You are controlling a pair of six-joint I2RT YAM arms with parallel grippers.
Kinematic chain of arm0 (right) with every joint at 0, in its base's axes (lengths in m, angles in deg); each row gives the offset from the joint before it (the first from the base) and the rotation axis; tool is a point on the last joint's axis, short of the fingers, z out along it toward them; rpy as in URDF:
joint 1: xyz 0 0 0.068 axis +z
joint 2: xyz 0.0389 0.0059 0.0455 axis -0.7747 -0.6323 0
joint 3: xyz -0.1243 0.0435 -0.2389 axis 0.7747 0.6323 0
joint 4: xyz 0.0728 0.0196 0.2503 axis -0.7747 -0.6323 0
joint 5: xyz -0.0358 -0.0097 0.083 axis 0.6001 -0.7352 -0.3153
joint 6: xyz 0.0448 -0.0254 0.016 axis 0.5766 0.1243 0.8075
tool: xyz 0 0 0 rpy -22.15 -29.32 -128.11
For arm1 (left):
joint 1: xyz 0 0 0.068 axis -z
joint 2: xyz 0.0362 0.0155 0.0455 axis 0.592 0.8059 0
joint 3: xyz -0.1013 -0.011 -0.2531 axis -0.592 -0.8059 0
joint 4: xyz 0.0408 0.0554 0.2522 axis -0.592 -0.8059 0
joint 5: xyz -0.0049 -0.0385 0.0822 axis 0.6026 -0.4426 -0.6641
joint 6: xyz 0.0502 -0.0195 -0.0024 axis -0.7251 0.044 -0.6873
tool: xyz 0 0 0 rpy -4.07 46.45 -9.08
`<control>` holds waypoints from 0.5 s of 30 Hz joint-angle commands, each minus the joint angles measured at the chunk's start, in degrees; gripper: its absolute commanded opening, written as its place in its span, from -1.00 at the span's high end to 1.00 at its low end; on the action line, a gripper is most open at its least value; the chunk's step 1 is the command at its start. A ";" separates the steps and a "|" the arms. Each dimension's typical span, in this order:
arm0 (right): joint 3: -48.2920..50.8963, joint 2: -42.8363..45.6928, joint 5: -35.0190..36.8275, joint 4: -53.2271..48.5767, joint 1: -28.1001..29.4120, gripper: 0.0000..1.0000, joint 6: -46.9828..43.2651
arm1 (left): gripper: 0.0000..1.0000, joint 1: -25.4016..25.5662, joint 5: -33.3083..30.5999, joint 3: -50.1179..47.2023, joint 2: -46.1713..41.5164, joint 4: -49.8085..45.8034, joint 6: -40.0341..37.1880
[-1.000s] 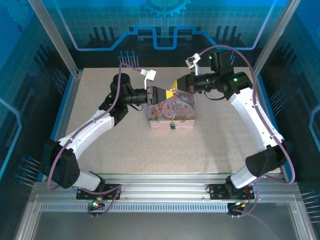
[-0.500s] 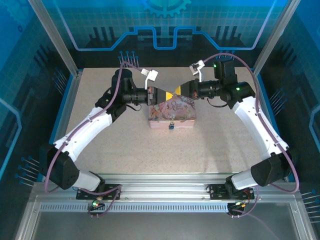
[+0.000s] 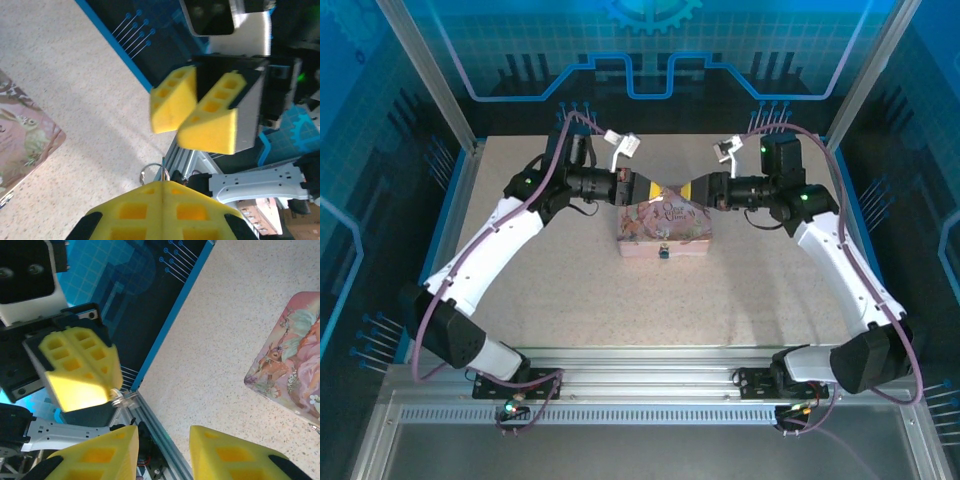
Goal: Unlock the padlock with the key
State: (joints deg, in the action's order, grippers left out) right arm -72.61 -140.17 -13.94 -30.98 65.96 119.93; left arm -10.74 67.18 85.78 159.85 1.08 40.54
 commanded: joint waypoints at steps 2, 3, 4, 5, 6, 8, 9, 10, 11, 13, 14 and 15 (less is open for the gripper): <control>2.91 3.27 -1.26 5.47 -0.63 0.34 -1.41 | 1.00 0.43 -1.35 4.89 1.79 -11.57 -5.02; 3.89 3.75 -2.02 7.05 -0.50 0.34 -1.08 | 1.00 0.68 -1.36 5.36 1.98 -12.56 -5.43; 5.11 4.26 -2.80 9.11 -0.29 0.34 -0.58 | 1.00 1.01 -1.41 5.63 2.09 -13.25 -5.80; 5.99 4.59 -3.18 10.77 -0.05 0.34 -0.22 | 1.00 1.27 -1.42 5.76 2.07 -13.72 -6.02; 6.81 4.94 -3.37 12.28 0.36 0.33 0.14 | 1.00 1.58 -1.45 5.86 2.03 -14.02 -6.29; 7.47 5.16 -2.97 13.61 1.65 0.30 -0.09 | 1.00 2.24 -1.33 6.04 1.94 -14.44 -6.54; 7.55 5.01 -2.72 13.62 2.42 0.25 -0.36 | 1.00 2.51 -1.33 6.32 1.94 -14.79 -6.84; 7.56 4.87 -2.79 13.91 3.08 0.21 -0.53 | 1.00 2.76 -1.26 6.62 1.94 -15.20 -7.10; 7.71 4.78 -2.86 14.40 3.62 0.19 -0.55 | 1.00 2.97 -1.25 6.86 1.99 -15.55 -7.32; 8.10 4.73 -2.71 15.64 4.82 0.19 -0.55 | 1.00 3.31 -1.12 7.21 1.96 -15.80 -7.61; 8.33 4.65 -2.83 16.37 5.24 0.20 -0.42 | 1.00 3.48 -1.17 7.18 1.86 -15.73 -7.66; 8.43 4.55 -2.97 16.85 5.81 0.23 -0.33 | 1.00 3.52 -1.14 7.10 1.77 -15.63 -7.61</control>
State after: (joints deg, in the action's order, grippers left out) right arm -64.72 -136.02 -15.51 -18.21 70.42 119.80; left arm -7.59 66.00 91.11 161.60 -12.49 34.61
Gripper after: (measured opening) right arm 0.396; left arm 0.053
